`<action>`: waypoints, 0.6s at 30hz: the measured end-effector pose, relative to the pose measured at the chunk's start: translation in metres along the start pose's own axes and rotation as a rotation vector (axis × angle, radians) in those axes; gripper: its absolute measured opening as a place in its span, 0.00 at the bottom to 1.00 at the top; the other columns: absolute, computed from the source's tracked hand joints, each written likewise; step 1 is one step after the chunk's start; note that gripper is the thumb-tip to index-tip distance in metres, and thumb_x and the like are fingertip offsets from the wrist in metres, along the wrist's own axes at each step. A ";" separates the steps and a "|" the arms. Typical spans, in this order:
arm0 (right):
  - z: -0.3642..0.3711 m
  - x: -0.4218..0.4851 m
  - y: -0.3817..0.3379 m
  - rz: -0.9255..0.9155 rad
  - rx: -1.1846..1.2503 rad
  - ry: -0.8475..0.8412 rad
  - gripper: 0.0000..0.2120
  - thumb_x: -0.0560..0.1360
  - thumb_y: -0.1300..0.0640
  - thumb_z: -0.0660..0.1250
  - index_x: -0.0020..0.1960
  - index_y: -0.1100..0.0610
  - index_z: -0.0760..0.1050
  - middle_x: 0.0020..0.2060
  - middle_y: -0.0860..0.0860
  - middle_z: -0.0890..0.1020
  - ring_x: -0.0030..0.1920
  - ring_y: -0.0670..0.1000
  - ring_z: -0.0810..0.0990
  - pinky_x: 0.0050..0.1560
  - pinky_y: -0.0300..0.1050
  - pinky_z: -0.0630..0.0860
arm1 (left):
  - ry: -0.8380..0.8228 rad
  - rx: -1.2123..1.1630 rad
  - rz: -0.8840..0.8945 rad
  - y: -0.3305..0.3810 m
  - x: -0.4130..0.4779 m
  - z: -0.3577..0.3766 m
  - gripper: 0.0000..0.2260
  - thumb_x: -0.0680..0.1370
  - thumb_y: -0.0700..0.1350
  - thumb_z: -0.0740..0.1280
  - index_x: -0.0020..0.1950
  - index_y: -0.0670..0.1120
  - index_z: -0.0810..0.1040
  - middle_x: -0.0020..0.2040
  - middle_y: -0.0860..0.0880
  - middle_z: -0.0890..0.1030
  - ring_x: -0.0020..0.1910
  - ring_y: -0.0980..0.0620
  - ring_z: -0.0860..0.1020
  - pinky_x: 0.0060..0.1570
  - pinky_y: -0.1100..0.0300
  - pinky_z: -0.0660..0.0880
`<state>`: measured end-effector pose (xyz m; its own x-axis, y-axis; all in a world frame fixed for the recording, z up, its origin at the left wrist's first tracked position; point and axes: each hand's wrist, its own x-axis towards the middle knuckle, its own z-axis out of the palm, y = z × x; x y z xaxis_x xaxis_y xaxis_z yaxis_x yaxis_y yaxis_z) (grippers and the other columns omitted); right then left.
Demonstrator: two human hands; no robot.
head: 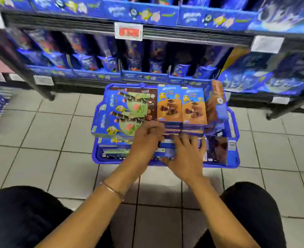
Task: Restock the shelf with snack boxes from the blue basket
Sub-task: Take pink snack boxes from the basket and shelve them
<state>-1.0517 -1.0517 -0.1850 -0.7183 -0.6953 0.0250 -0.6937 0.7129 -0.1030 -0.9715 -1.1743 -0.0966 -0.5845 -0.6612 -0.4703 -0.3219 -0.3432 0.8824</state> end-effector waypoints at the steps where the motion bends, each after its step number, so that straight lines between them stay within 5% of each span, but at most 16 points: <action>1: -0.003 0.002 0.001 -0.010 0.027 -0.007 0.36 0.61 0.30 0.72 0.65 0.46 0.76 0.60 0.48 0.78 0.63 0.59 0.74 0.71 0.65 0.50 | 0.011 -0.003 0.001 0.000 0.001 0.002 0.11 0.83 0.36 0.66 0.45 0.50 0.82 0.47 0.44 0.85 0.48 0.46 0.82 0.46 0.54 0.79; 6: -0.037 0.010 0.008 0.014 0.242 -0.044 0.32 0.68 0.35 0.73 0.68 0.46 0.73 0.63 0.47 0.77 0.65 0.58 0.73 0.69 0.58 0.61 | 0.058 -0.046 0.026 0.015 -0.007 0.002 0.09 0.84 0.39 0.66 0.47 0.50 0.79 0.46 0.47 0.85 0.40 0.53 0.83 0.30 0.70 0.74; 10: -0.059 0.019 0.021 0.064 0.649 0.015 0.25 0.71 0.38 0.72 0.64 0.47 0.73 0.55 0.47 0.79 0.59 0.54 0.73 0.58 0.55 0.74 | 0.089 0.002 0.078 0.017 -0.004 -0.012 0.05 0.85 0.48 0.67 0.50 0.53 0.80 0.44 0.53 0.86 0.41 0.56 0.83 0.33 0.67 0.75; 13: -0.080 0.021 0.018 0.070 0.918 0.050 0.22 0.74 0.44 0.74 0.65 0.49 0.74 0.58 0.44 0.78 0.61 0.47 0.74 0.61 0.52 0.75 | 0.073 0.020 0.080 0.014 -0.004 -0.019 0.03 0.84 0.51 0.69 0.52 0.54 0.79 0.48 0.52 0.85 0.45 0.55 0.84 0.39 0.63 0.76; 16: -0.101 0.023 0.011 0.067 1.188 0.080 0.14 0.77 0.54 0.73 0.61 0.54 0.76 0.54 0.44 0.83 0.57 0.46 0.82 0.59 0.50 0.80 | 0.007 -0.011 0.060 0.012 -0.006 -0.021 0.16 0.77 0.59 0.76 0.59 0.55 0.76 0.50 0.54 0.84 0.50 0.56 0.84 0.46 0.57 0.79; 18: -0.109 0.024 0.005 0.063 1.365 0.024 0.12 0.79 0.58 0.70 0.61 0.58 0.75 0.48 0.37 0.85 0.49 0.38 0.84 0.47 0.36 0.81 | -0.054 -0.037 0.046 0.010 -0.007 -0.021 0.31 0.69 0.64 0.77 0.68 0.54 0.75 0.55 0.54 0.85 0.53 0.56 0.86 0.53 0.52 0.81</action>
<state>-1.0788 -1.0548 -0.0764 -0.7568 -0.6536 -0.0007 -0.0657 0.0772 -0.9948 -0.9551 -1.1870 -0.0843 -0.6376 -0.6401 -0.4287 -0.2670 -0.3384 0.9023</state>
